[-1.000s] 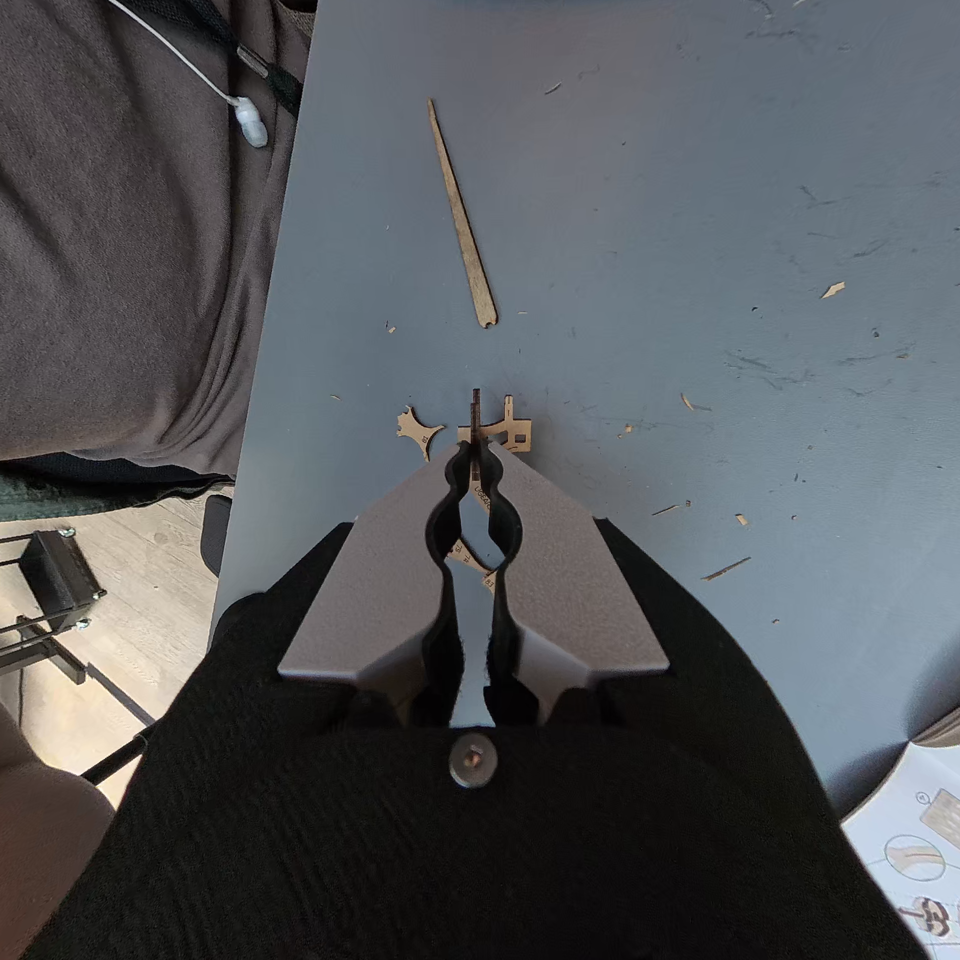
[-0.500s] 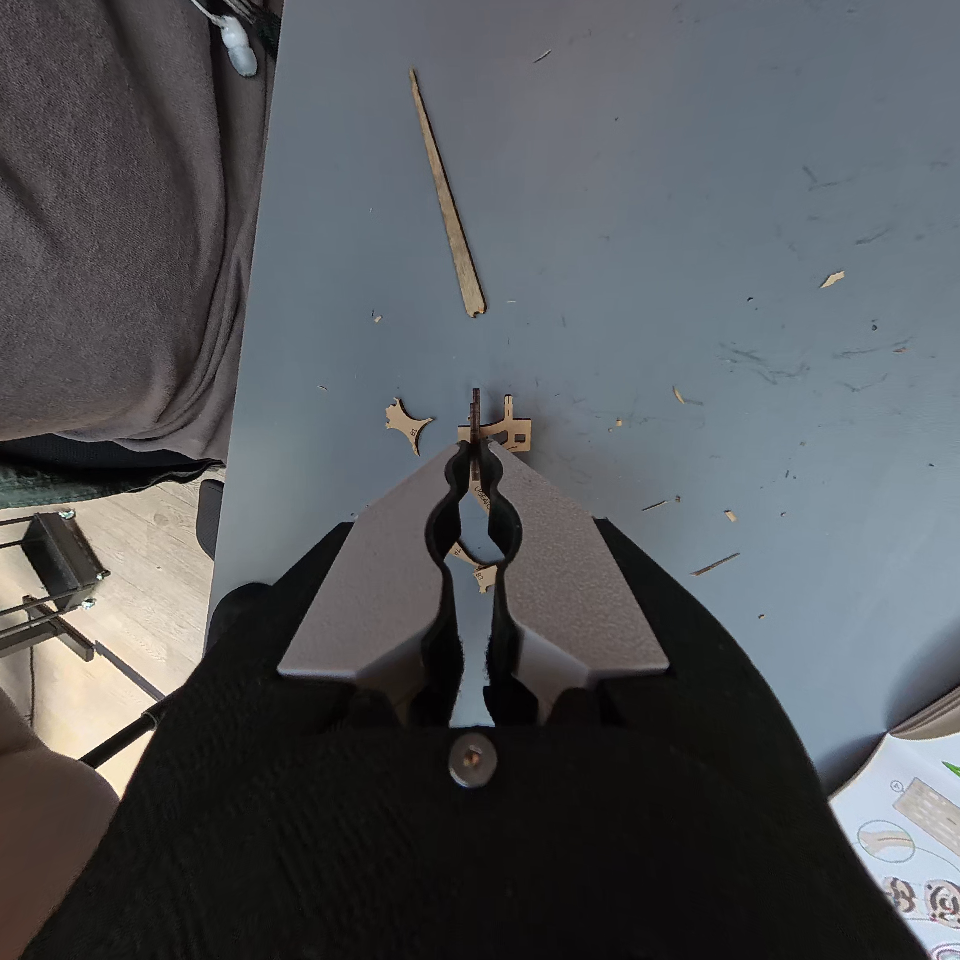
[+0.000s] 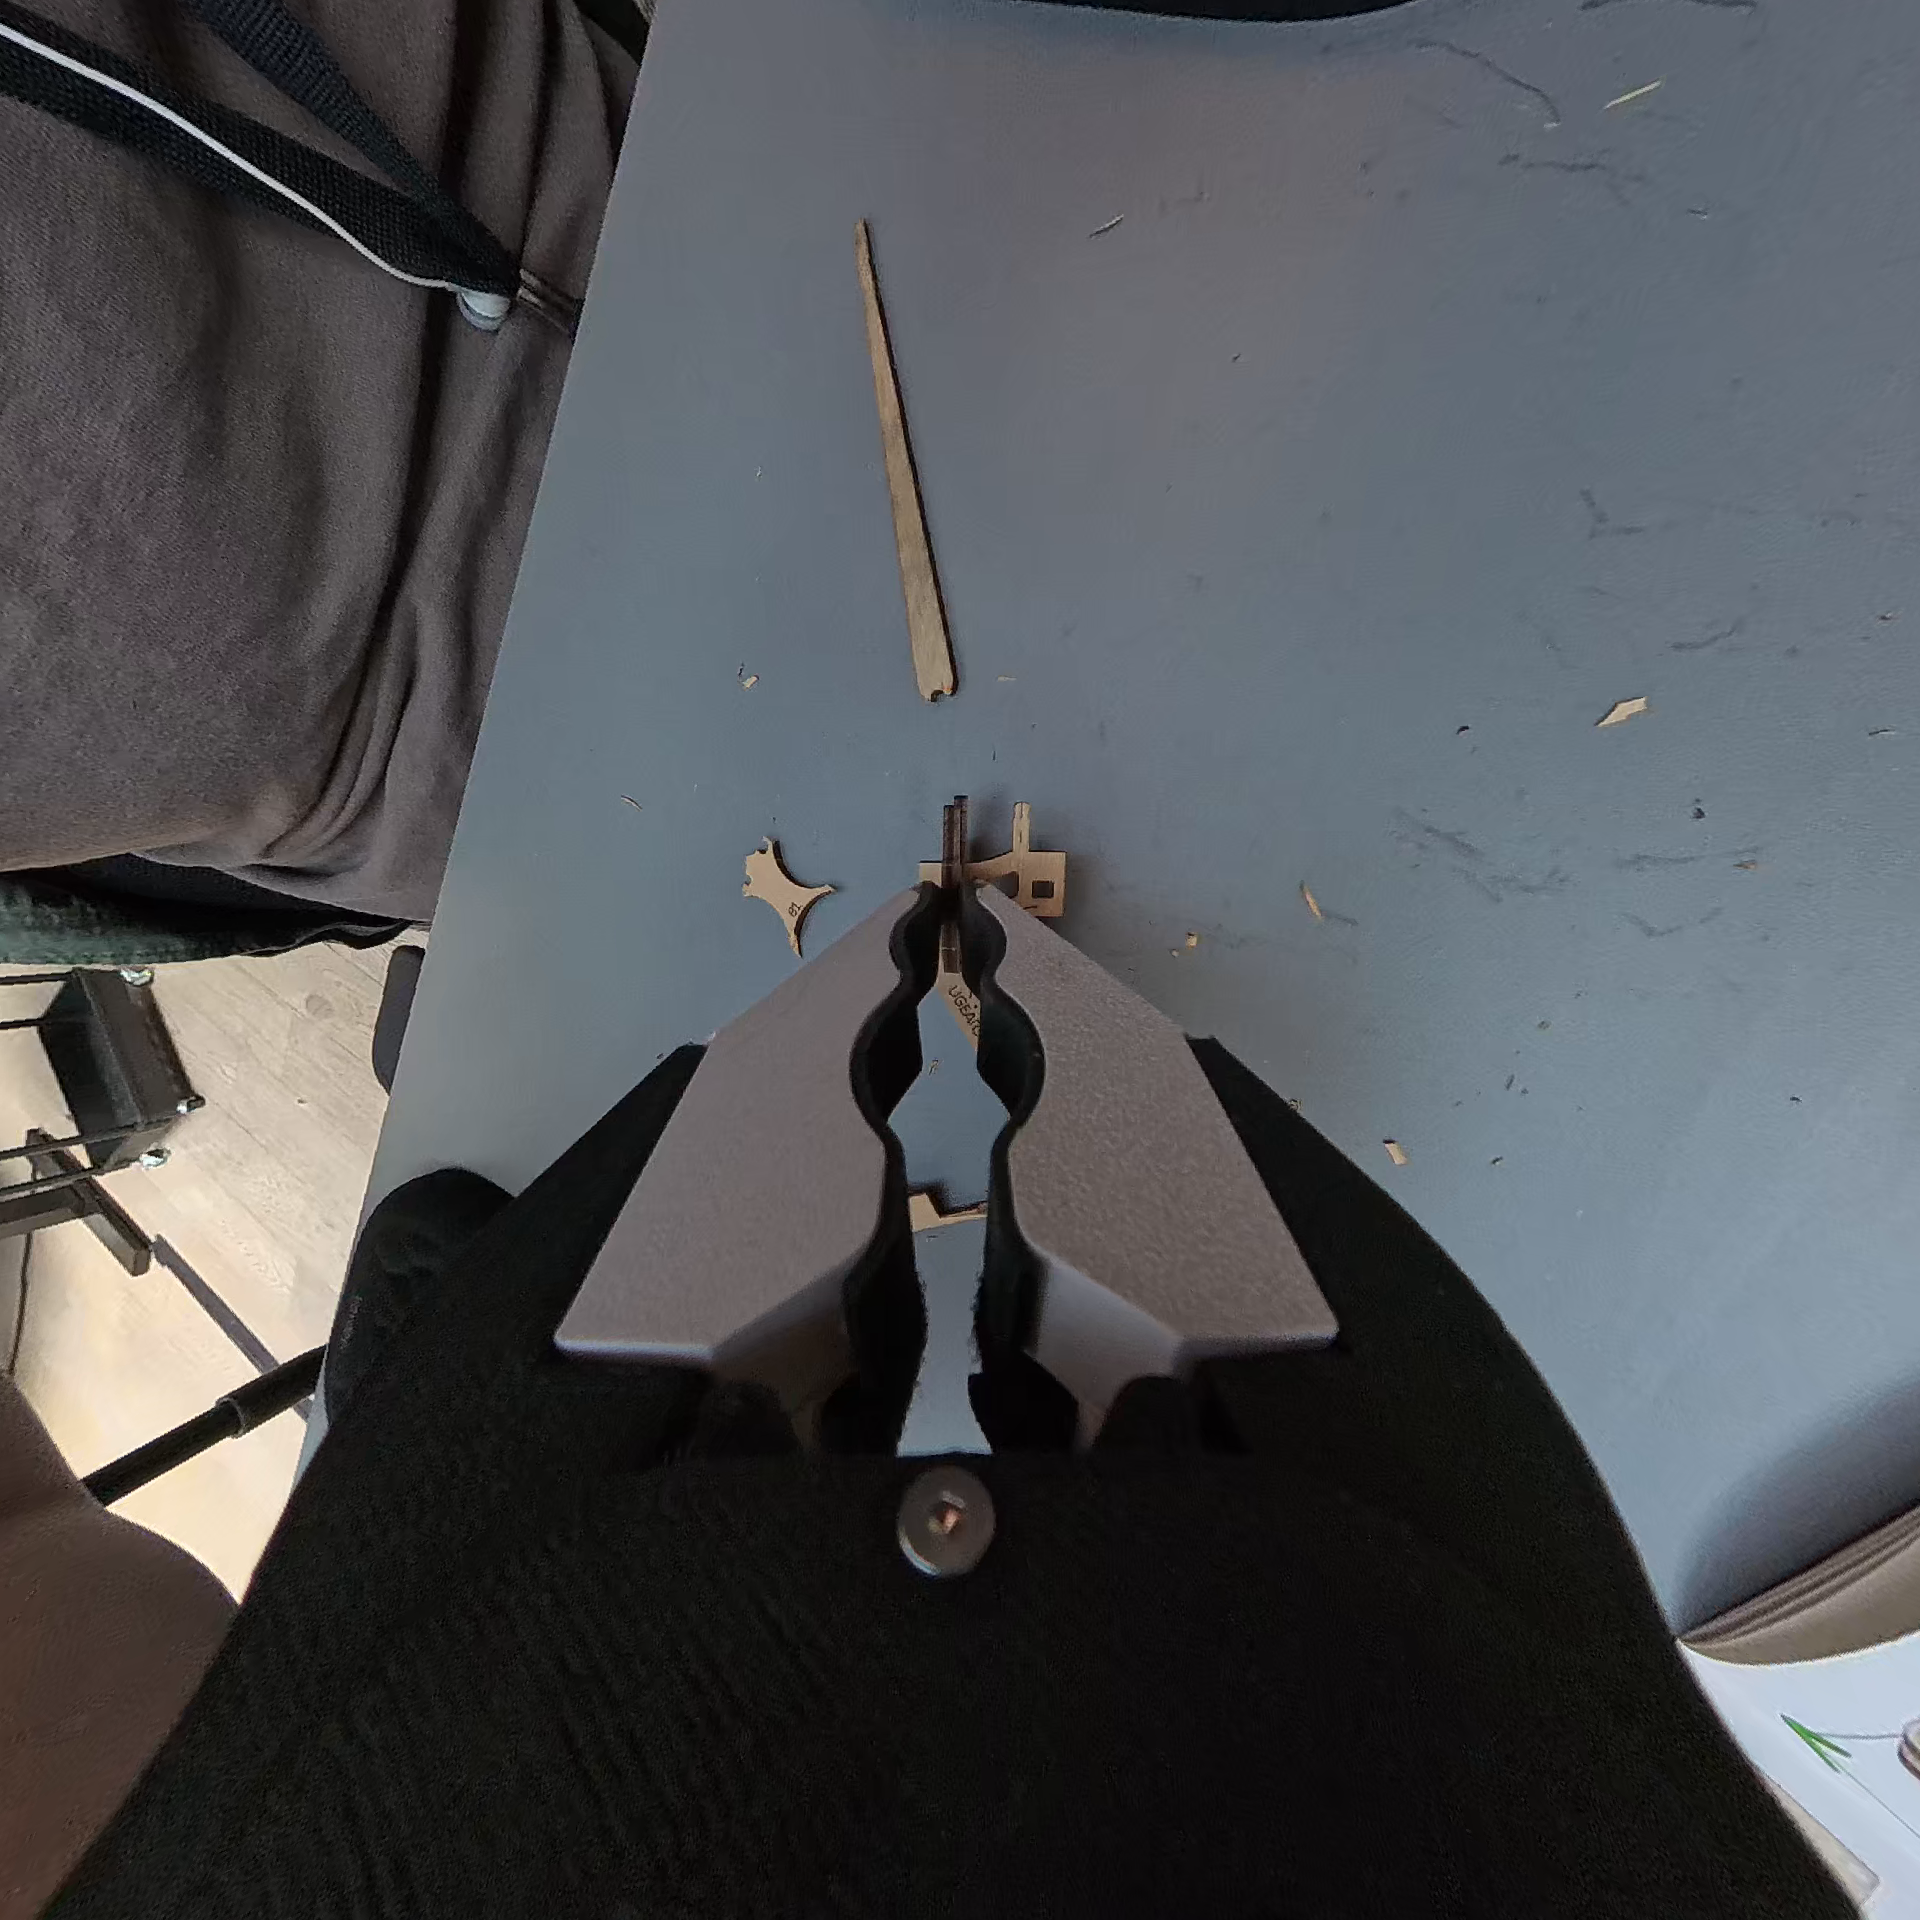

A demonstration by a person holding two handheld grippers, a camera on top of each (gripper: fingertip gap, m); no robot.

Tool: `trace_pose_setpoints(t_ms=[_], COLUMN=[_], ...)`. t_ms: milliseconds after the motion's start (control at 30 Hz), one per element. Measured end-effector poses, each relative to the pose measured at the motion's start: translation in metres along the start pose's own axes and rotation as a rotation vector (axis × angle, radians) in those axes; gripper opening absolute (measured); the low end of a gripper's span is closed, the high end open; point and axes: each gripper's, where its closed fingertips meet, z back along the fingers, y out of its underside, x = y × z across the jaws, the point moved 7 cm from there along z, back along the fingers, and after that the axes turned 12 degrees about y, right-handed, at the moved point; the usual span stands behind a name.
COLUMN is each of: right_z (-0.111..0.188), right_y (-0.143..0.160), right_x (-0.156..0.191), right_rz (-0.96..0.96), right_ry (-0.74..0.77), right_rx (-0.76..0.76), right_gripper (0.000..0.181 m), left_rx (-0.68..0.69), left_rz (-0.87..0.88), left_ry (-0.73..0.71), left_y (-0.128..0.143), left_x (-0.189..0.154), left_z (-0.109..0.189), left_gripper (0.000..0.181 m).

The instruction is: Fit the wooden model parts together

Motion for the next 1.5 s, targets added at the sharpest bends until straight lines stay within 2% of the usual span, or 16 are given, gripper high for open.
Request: trace_pose_setpoints(t_ms=[200, 333, 500, 633, 833, 967, 1200, 1500], right_z=[0.001, 0.007, 0.006, -0.009, -0.008, -0.012, -0.014, -0.002], right_y=[0.006, 0.014, 0.030, 0.035, 0.036, 0.035, 0.034, 0.025], right_x=[-0.001, -0.001, -0.001, 0.002, 0.001, 0.003, 0.008, 0.009], right_rz=[0.015, -0.015, -0.047, -0.031, -0.021, -0.036, -0.088, -0.128], right_ry=[0.053, 0.134, 0.228, 0.237, 0.262, 0.278, 0.335, 0.325], right_rx=[-0.077, -0.155, -0.265, -0.241, -0.246, -0.245, -0.261, -0.400], right_gripper=[0.002, 0.025, 0.032, 0.030, 0.026, 0.016, 0.015, 0.014], left_rx=[0.003, -0.003, 0.000, 0.007, 0.010, 0.000, -0.026, -0.062], left_rz=[0.009, 0.020, 0.017, 0.015, 0.038, 0.045, 0.052, 0.043], left_ry=[-0.012, -0.009, 0.000, 0.007, 0.008, 0.012, 0.019, 0.004], left_y=[0.002, 0.003, 0.002, 0.003, 0.008, 0.009, 0.007, 0.001], left_x=[0.003, 0.004, 0.002, 0.001, 0.003, 0.004, 0.004, 0.005], left_z=[0.003, 0.003, 0.001, -0.003, -0.004, -0.003, -0.001, 0.005], left_gripper=[0.031, 0.031, 0.031, 0.031, 0.031, 0.031, 0.031, 0.031])
